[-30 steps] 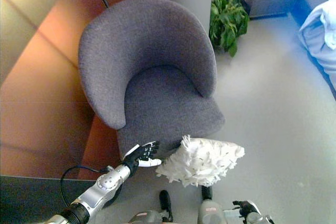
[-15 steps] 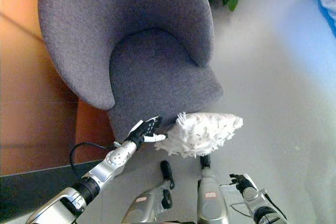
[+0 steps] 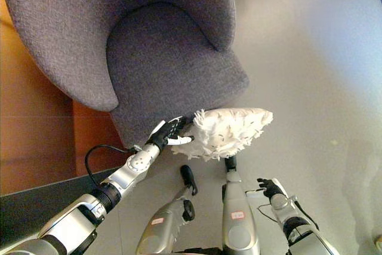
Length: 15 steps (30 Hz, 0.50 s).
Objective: Pick up the pillow and put it on the sofa.
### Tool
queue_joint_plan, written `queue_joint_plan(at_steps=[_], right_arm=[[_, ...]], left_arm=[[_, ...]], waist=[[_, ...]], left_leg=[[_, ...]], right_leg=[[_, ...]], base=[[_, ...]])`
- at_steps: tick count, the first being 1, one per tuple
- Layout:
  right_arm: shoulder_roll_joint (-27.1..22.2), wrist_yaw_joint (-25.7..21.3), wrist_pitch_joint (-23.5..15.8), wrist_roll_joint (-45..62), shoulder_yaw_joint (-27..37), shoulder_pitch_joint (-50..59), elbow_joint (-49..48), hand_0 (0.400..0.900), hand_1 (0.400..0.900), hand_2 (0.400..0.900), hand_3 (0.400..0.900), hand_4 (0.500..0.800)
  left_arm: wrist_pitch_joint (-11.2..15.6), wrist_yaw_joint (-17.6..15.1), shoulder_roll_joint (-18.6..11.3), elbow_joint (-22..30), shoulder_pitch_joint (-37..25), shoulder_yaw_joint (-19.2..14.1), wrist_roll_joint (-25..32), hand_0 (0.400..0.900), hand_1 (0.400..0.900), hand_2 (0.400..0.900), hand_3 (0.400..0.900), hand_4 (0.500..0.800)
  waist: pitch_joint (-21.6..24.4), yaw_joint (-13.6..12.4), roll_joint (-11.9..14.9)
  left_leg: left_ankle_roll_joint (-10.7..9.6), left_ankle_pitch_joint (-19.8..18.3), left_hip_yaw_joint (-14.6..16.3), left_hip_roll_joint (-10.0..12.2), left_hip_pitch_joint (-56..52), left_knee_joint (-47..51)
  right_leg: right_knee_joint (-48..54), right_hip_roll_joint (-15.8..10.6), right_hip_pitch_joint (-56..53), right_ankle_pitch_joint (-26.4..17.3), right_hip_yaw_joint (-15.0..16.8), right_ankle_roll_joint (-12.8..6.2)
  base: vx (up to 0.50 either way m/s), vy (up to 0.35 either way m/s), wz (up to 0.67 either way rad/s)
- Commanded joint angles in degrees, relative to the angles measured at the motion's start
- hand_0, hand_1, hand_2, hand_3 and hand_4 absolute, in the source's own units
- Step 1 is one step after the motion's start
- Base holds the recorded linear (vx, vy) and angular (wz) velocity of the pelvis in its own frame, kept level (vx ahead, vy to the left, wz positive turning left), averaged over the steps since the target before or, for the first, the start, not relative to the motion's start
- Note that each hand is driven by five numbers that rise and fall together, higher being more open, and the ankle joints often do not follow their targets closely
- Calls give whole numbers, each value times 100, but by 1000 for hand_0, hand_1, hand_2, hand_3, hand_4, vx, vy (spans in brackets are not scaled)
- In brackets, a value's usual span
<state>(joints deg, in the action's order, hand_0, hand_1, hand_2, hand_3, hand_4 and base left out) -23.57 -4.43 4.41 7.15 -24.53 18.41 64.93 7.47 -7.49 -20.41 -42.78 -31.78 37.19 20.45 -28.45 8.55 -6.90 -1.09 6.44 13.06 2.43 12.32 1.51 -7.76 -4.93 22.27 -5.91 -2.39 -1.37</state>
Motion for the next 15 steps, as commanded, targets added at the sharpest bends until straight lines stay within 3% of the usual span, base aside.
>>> queue_joint_plan(at_steps=[1, 15], right_arm=[[8, -57, 96, 286, -264, 46, -234, 900, 900, 900, 900, 800], [105, -203, 156, 506, -425, 212, -532, 900, 900, 900, 900, 800]], left_arm=[[465, -247, -30, 0, -502, -102, -27, 900, 900, 900, 900, 800], [495, -876, 52, -499, -1150, -185, -461, 900, 900, 900, 900, 800]], waist=[[-135, 182, 213], [-135, 313, 331]], left_leg=[[-245, -632, -103, 136, 466, -871], [-285, -519, -41, 188, 1108, -963]], right_leg=[[-267, -175, 257, 358, 296, -380], [-397, -53, 928, 258, 402, -364]], base=[[-21, -21, -8], [-22, -29, -5]])
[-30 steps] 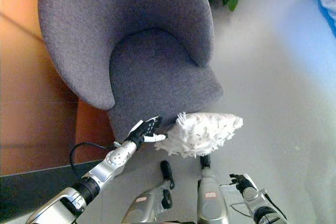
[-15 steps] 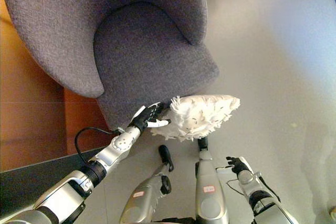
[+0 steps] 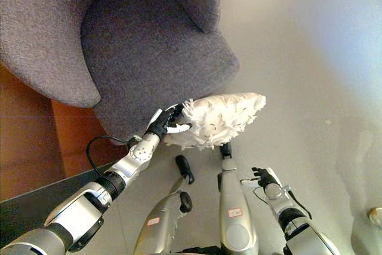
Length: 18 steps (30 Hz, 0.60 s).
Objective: Pick up the pillow and put it on the sofa.
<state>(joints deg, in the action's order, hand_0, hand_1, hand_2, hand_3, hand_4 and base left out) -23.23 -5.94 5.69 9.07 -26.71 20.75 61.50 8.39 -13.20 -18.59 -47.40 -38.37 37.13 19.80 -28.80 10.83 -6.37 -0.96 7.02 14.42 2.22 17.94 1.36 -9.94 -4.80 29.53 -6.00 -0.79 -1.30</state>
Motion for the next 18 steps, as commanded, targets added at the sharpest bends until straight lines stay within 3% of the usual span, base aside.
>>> queue_joint_plan(at_steps=[1, 7, 18], right_arm=[[94, -73, 38, 347, -224, 7, -215, 900, 900, 900, 900, 800], [163, -121, 65, 456, -328, 90, -361, 900, 900, 900, 900, 800], [237, -252, 87, 592, -505, 266, -718, 900, 900, 900, 900, 800]], left_arm=[[381, -424, -107, -67, -553, -180, -504, 900, 900, 900, 900, 800], [315, -803, -74, -307, -902, -199, -677, 900, 900, 900, 900, 800], [121, -907, 7, -964, -1679, -193, -760, 900, 900, 900, 900, 800]], waist=[[-100, 90, 294], [-100, 144, 383], [-100, 322, 559]], left_leg=[[-306, -562, -170, 216, 606, -950], [-325, -505, -159, 244, 866, -956], [-389, -437, -142, 336, 1413, -1071]], right_leg=[[-181, -60, 256, 253, 244, -373], [-218, -9, 509, 216, 256, -381], [-332, 89, 1039, 154, 295, -392]], base=[[0, 0, 0], [-28, -41, -1], [-21, -38, -2]])
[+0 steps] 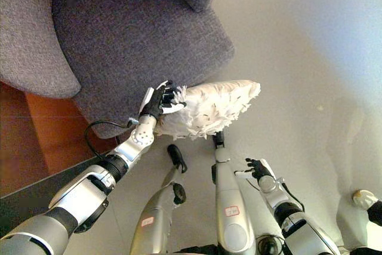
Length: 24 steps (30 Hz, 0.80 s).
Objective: Pick up the pillow and put it on the sofa.
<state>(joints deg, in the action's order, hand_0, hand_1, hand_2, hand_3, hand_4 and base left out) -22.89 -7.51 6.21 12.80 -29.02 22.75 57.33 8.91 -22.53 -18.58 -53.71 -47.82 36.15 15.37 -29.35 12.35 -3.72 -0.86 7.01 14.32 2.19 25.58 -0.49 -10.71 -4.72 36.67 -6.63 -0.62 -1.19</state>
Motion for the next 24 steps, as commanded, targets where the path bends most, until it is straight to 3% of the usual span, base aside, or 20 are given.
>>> queue_joint_plan(at_steps=[1, 12, 13, 14, 16, 24], right_arm=[[206, -105, 32, 234, -302, 83, -335, 900, 900, 900, 900, 800], [246, -266, -13, 289, -477, 164, -716, 900, 900, 900, 900, 800], [247, -265, -25, 289, -483, 169, -712, 900, 900, 900, 900, 800], [249, -268, -33, 289, -484, 173, -706, 900, 900, 900, 900, 800], [245, -265, -75, 315, -484, 197, -660, 900, 900, 900, 900, 800], [224, -251, -104, 329, -456, 223, -640, 900, 900, 900, 900, 800]], left_arm=[[23, 21, 15, -420, -814, -98, -340, 900, 900, 900, 900, 800], [-207, 47, 5, -874, -1314, -57, -320, 900, 900, 900, 900, 800], [-197, 71, 4, -891, -1326, -53, -339, 820, 820, 820, 820, 752], [-198, 103, 4, -901, -1332, -49, -350, 627, 627, 627, 627, 636], [-216, 174, 26, -921, -1343, -4, -365, 400, 400, 400, 400, 500], [-194, 162, 22, -941, -1371, 18, -294, 400, 400, 400, 400, 500]], waist=[[-45, 191, 319], [-45, 341, 428], [-45, 343, 428], [-45, 343, 425], [-45, 348, 422], [-45, 360, 417]], left_leg=[[-407, -435, -129, 348, 699, -908], [-450, -412, -131, 392, 1214, -1083], [-452, -412, -135, 395, 1234, -1087], [-453, -412, -139, 396, 1245, -1089], [-456, -413, -147, 398, 1274, -1113], [-453, -417, -177, 385, 1295, -1136]], right_leg=[[-258, 91, 369, 205, 287, -403], [-349, 160, 868, 115, 325, -392], [-355, 162, 885, 119, 327, -391], [-360, 164, 896, 121, 330, -389], [-368, 160, 922, 112, 331, -389], [-357, 145, 938, 77, 337, -392]], base=[[-12, -46, -4], [-8, -38, -2], [0, 0, 0], [0, 0, 0], [0, 0, 0], [0, 0, 0]])
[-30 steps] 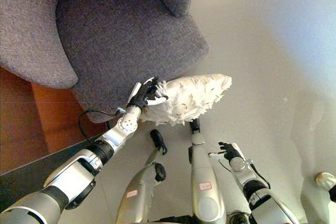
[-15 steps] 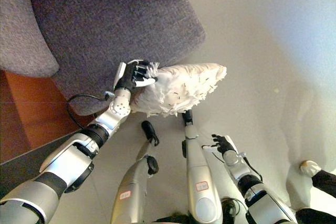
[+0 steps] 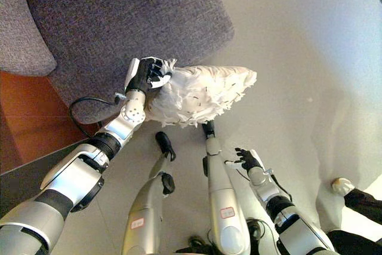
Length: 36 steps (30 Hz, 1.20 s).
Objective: Pick up the pillow and put it on the sofa.
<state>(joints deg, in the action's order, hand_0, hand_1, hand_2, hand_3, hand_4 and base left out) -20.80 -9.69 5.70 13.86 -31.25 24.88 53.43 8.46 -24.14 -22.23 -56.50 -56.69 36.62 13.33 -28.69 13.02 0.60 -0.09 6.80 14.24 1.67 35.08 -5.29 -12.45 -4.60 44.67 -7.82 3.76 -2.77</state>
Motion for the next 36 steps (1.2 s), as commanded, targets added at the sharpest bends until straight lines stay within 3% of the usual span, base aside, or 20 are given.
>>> queue_joint_plan(at_steps=[1, 11, 19, 28, 36], right_arm=[[16, -28, -50, 228, -232, 11, -247, 900, 900, 900, 900, 800], [41, 58, -45, 199, -144, -61, -55, 900, 900, 900, 900, 800], [-27, 292, 19, -29, 101, -309, 416, 900, 900, 900, 900, 800], [-100, 570, -41, -242, 373, -1060, 856, 900, 900, 900, 900, 800], [-78, 869, -106, -511, 587, -1688, 1164, 900, 900, 900, 900, 800]], left_arm=[[-154, 325, 387, -666, -486, -32, -76, 400, 400, 400, 400, 500], [-43, 533, 361, -521, -262, -117, 72, 400, 400, 400, 400, 500], [150, 809, 209, 180, 240, -177, 244, 400, 400, 400, 400, 500], [-82, 1213, -167, 1183, 1042, -324, 317, 400, 400, 400, 400, 500], [-546, 1698, -705, 2144, 1481, -591, 520, 400, 400, 400, 400, 500]], waist=[[-111, 290, -16], [-111, 212, -72], [-111, 27, -208], [447, -224, -269], [1141, -367, -307]], left_leg=[[-528, -397, -174, 433, 330, -651], [-495, -479, -251, 393, -93, -615], [-456, -625, -346, 337, -1175, -465], [-405, -760, -459, 230, -2273, -226], [-347, -797, -564, 149, -3049, 153]], right_leg=[[-178, 130, 123, 195, -101, -235], [-185, 104, -285, 315, -118, -214], [-88, -24, -1349, 521, -226, -216], [216, -183, -2601, 712, -427, -210], [623, -155, -3569, 825, -521, -232]], base=[[0, 0, 0], [8, 14, 0], [61, 59, 5], [105, 43, 9], [128, 29, 6]])
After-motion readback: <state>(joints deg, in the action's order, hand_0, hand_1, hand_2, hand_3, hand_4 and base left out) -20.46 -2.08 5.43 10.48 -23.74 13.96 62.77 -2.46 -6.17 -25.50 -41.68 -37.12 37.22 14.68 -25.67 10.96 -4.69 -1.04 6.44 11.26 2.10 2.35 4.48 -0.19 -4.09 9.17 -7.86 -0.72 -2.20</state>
